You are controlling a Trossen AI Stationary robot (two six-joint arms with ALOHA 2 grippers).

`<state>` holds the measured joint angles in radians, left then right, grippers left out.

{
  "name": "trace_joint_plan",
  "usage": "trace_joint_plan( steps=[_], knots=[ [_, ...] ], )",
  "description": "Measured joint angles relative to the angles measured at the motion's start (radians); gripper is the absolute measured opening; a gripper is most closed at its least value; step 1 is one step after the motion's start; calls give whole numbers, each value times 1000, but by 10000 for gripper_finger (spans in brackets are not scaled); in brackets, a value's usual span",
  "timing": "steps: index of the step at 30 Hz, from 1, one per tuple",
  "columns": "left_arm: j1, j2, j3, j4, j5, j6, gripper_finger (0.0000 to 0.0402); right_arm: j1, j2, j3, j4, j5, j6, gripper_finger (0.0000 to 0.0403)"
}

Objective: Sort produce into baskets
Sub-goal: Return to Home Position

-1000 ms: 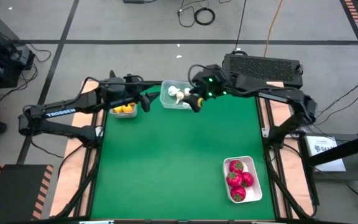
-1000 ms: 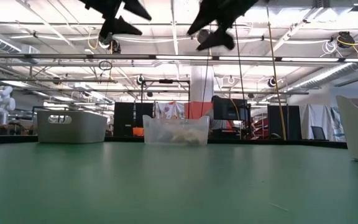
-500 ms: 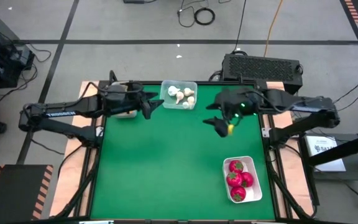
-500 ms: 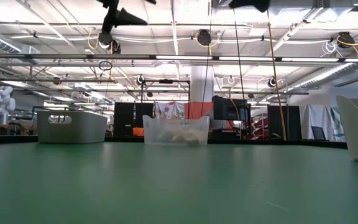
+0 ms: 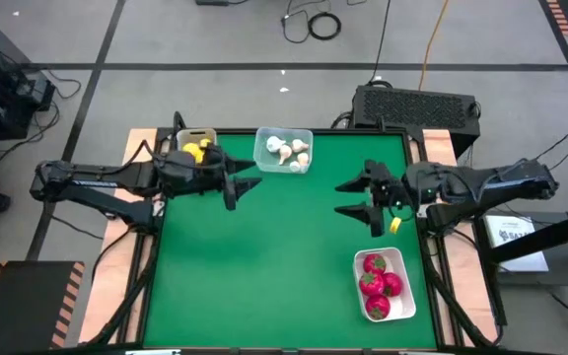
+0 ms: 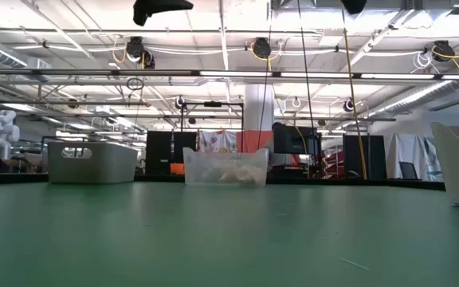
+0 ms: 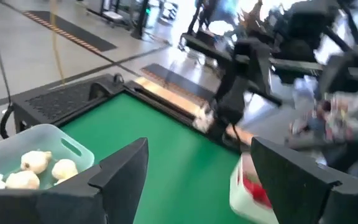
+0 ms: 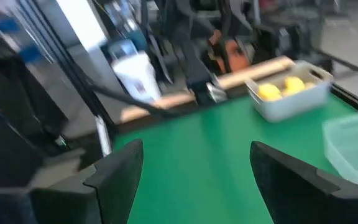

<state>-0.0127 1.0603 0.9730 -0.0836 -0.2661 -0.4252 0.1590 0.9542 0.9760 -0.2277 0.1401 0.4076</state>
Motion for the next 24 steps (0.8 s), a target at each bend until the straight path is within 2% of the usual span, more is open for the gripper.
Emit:
trace_joint_plan(
  steps=[6,9,14,18,21,24],
  knots=[
    [-63,-6,-74,60,1,37,290,16,7,-198,286,-6,83,285],
    [-76,-9,-119,118,0,41,290,13,37,-239,292,-6,160,285],
    [-82,-18,-198,150,0,41,290,3,62,-240,267,-14,107,274],
    [-76,-112,-327,276,-12,33,284,-8,26,-240,223,-1,35,217],
    [-57,-226,-443,388,-27,3,272,-14,-17,-240,183,-4,-11,146],
    [-39,-326,-534,429,-29,-35,259,-14,-46,-242,123,-8,-49,68]
  ],
)
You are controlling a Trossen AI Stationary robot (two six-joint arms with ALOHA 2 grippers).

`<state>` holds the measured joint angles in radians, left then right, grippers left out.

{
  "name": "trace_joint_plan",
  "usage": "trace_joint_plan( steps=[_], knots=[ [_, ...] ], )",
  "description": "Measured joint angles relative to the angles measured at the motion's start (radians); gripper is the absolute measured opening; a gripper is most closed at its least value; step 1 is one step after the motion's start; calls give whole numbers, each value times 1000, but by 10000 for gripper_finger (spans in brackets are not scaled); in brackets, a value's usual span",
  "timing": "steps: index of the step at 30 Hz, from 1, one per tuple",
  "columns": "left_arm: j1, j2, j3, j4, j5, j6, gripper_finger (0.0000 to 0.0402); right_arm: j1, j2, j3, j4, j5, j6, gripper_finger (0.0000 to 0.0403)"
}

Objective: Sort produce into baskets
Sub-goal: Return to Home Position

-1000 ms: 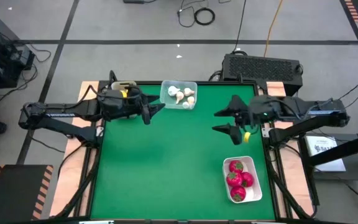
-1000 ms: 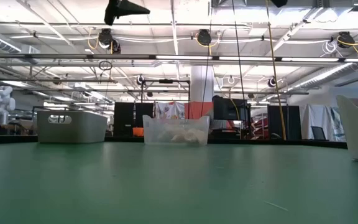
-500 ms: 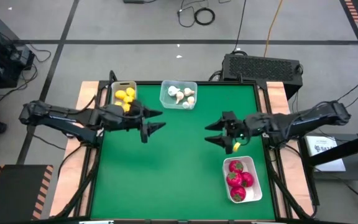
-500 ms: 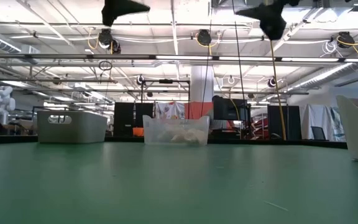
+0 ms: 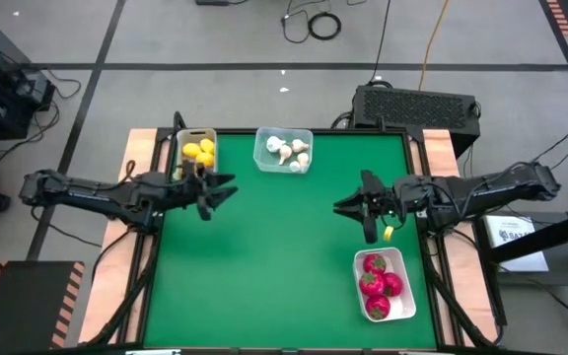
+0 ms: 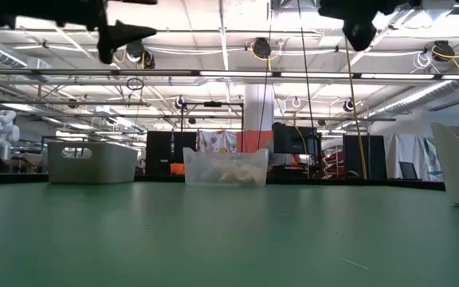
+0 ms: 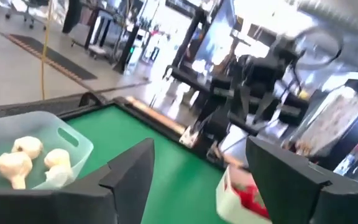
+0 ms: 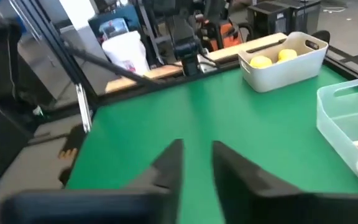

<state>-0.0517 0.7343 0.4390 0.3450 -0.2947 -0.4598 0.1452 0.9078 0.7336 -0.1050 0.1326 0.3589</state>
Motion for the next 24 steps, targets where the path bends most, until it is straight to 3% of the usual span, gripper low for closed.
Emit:
trace_joint_plan(
  steps=[3,12,18,24],
  knots=[
    [21,-71,-49,32,1,-23,250,-1,-34,-48,26,-1,-27,12],
    [39,-234,-89,-19,-20,43,246,-34,-215,-296,146,-11,31,2],
    [39,-353,-165,-70,-93,-13,246,-35,-365,-418,147,-6,45,1],
    [39,-423,-240,-65,-103,-84,246,-49,-487,-530,158,-29,93,0]
  ],
)
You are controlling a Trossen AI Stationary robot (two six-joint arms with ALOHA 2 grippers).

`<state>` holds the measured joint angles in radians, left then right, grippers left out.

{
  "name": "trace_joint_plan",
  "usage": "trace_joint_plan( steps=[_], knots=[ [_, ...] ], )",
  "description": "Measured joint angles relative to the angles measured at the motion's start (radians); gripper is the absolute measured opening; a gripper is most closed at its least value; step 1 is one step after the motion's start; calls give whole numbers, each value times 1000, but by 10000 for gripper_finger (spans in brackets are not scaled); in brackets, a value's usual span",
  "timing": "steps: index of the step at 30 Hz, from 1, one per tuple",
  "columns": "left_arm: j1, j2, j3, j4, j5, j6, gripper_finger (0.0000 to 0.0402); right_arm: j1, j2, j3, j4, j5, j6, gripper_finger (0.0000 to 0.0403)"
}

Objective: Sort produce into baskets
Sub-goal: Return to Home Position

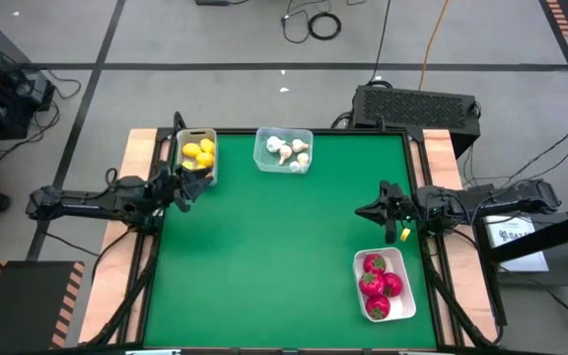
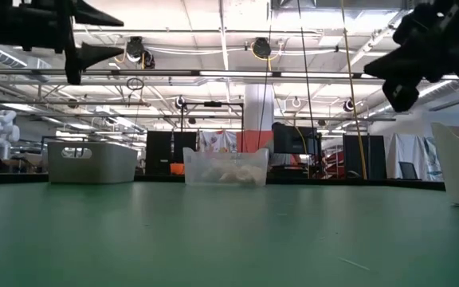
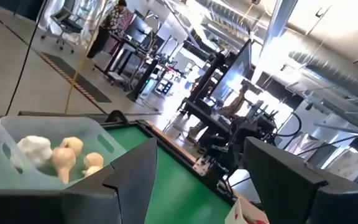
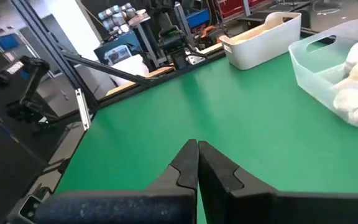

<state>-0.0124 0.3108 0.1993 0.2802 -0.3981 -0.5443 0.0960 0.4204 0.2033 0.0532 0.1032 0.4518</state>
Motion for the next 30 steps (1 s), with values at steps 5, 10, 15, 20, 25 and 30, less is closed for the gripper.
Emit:
trace_joint_plan(
  steps=[5,10,15,20,25,30],
  knots=[
    [0,-33,-40,0,-6,-1,246,-6,-82,-52,-7,-4,-1,0],
    [0,-64,-91,-2,-23,-28,246,-18,-162,-83,-72,-4,18,0],
    [0,-76,-136,-1,-26,-58,246,-18,-233,-87,-178,-4,18,0],
    [0,-87,-179,-2,-26,-92,246,-18,-312,-87,-285,-4,35,0],
    [0,-87,-192,2,-25,-106,246,-18,-395,-87,-356,-4,52,0],
    [0,-87,-192,2,-25,-105,246,-18,-418,-87,-397,-3,38,0]
  ],
)
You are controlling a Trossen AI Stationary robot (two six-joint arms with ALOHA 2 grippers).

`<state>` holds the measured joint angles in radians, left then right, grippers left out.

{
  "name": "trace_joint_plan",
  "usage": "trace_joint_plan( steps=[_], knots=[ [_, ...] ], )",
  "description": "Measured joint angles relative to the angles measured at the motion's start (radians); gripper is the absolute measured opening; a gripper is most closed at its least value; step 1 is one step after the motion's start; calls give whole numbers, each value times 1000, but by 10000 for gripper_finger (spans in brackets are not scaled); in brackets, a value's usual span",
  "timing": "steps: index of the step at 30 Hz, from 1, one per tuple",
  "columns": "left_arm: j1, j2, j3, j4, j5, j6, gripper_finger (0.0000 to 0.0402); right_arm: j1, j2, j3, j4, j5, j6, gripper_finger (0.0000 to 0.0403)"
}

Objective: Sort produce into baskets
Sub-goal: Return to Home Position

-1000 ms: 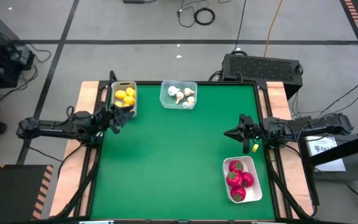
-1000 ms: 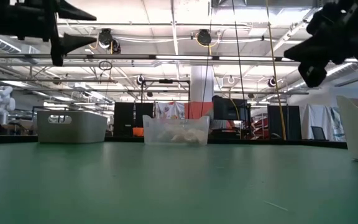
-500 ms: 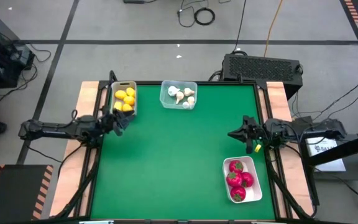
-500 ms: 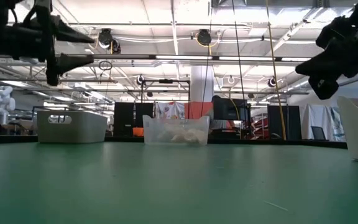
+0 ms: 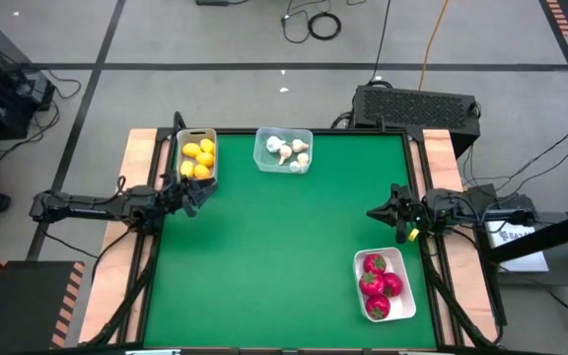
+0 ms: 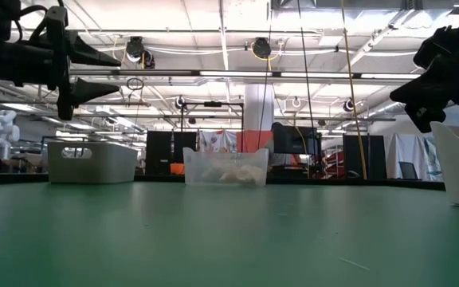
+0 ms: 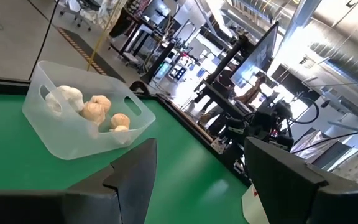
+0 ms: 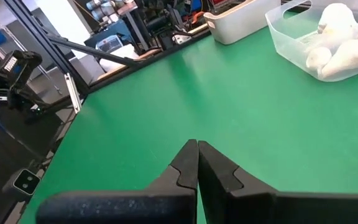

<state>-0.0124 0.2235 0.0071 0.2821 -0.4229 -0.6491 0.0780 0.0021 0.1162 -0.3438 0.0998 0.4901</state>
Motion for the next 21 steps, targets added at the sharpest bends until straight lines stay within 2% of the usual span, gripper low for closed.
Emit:
trace_joint_plan(
  steps=[12,21],
  knots=[
    [0,0,-1,-14,9,9,246,0,0,0,4,8,-47,0],
    [0,1,-1,-49,123,10,246,0,1,0,5,13,-211,0]
  ],
)
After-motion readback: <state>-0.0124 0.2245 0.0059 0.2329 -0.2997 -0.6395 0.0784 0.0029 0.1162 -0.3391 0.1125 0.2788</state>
